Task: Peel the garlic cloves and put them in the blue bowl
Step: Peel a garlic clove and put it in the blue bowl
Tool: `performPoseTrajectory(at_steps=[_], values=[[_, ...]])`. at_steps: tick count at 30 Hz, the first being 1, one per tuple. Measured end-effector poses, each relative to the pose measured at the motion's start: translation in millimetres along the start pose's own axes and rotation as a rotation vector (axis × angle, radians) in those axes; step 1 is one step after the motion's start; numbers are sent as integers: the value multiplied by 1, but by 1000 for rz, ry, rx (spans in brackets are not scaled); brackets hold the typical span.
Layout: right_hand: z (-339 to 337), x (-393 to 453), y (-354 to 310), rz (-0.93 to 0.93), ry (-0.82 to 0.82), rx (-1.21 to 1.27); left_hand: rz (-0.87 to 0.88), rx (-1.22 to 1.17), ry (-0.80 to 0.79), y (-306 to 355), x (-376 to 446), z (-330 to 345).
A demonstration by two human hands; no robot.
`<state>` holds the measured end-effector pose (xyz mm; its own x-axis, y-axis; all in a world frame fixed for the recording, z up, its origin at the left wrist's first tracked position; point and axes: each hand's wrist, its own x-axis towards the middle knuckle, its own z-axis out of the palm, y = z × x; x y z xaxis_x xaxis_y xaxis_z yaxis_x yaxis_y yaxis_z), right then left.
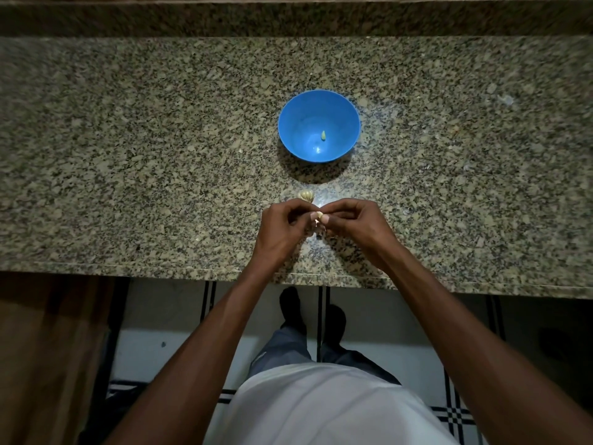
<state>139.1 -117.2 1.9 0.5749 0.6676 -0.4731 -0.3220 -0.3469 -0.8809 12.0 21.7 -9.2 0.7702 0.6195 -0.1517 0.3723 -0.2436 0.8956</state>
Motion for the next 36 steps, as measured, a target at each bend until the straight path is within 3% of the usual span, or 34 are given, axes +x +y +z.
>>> performPoseTrajectory(at_steps=[12,16,20,23,31,36], values=[[-8,-2,7,-143,18,-213,153,256,-212,7,10,-10],[-7,0,6,-55,30,-32,129,222,-166,9,10,-5],[0,-3,4,155,63,357,125,199,-57,9,7,4],[4,-4,6,201,60,501,109,200,14,10,4,10],[3,-4,7,150,100,342,110,240,26,12,1,19],[-1,-5,10,148,26,265,109,232,84,9,2,21]])
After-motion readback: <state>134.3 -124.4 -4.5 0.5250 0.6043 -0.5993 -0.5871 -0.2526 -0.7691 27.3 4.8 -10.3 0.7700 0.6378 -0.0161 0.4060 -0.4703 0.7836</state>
